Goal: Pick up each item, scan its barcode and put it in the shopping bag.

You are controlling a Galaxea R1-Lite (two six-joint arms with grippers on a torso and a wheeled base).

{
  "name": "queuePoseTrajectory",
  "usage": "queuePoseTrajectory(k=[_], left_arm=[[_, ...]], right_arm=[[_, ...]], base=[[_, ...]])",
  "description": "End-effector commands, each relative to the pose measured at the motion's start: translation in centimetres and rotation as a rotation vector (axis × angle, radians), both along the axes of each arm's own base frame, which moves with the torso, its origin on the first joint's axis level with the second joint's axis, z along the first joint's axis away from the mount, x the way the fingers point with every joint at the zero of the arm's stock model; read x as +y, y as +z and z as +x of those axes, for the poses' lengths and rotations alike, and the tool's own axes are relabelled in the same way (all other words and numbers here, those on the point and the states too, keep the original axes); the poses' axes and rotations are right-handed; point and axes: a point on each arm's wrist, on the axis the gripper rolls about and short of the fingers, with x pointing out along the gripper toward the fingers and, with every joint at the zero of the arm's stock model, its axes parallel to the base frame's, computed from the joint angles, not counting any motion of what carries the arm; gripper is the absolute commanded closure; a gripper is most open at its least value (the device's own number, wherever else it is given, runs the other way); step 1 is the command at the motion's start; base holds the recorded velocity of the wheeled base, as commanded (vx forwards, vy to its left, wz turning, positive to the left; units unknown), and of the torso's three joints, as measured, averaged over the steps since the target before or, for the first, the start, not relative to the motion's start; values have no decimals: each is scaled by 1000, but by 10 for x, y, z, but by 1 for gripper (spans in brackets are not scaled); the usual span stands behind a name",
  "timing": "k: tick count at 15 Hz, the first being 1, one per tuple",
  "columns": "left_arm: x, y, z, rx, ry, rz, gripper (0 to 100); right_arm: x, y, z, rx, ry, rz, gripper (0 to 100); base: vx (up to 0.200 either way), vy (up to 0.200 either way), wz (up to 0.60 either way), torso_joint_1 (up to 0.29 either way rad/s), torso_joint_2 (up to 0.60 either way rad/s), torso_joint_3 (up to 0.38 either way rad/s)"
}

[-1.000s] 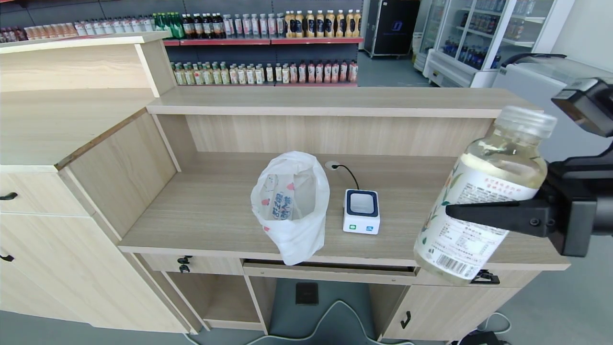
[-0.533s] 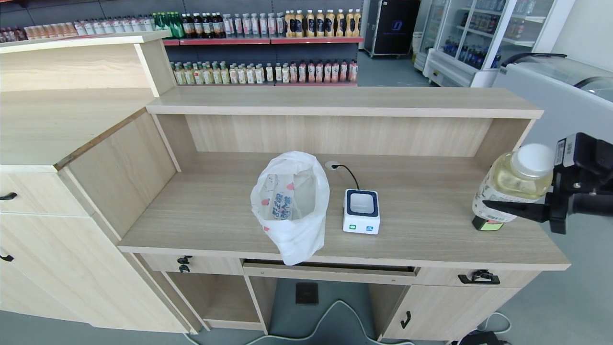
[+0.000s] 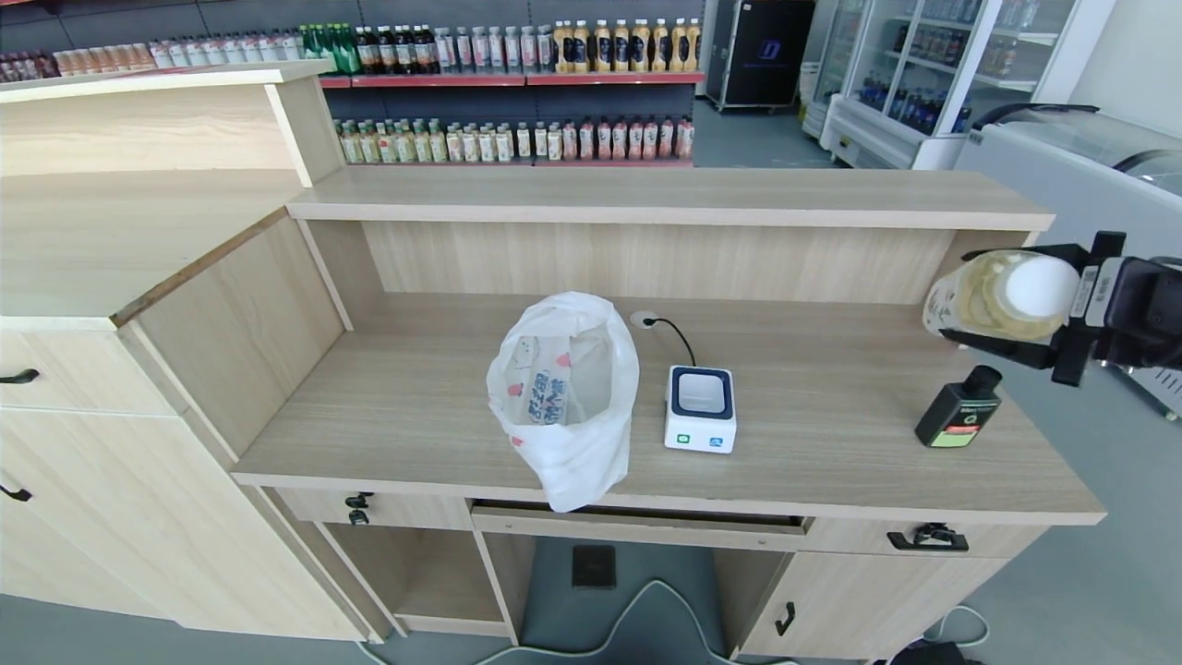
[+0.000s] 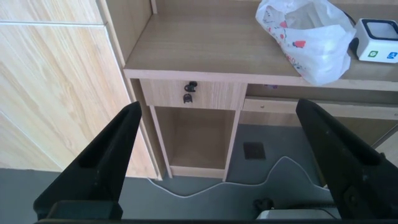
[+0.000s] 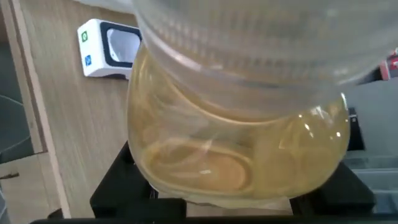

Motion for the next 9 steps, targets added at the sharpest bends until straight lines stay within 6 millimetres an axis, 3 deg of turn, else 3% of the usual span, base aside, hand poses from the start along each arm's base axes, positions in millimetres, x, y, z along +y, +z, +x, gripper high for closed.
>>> queuePoseTrajectory(k=[1, 4, 5, 9], left_arm=[[0, 0, 0, -1, 1, 0, 0], [0, 0, 0, -1, 1, 0, 0], [0, 0, 0, -1, 1, 0, 0], [0, 0, 0, -1, 1, 0, 0]], right_arm=[[2, -15, 15, -31, 49, -25, 100], [9, -29, 41, -111, 95, -48, 100], [11, -42, 52, -122, 108, -48, 100], [-1, -88, 71, -59, 83, -51, 100]], base=[[0, 0, 600, 7, 2, 2], [0, 0, 600, 7, 1, 4], [0, 0, 600, 2, 2, -2], [0, 0, 0, 0, 0, 0]])
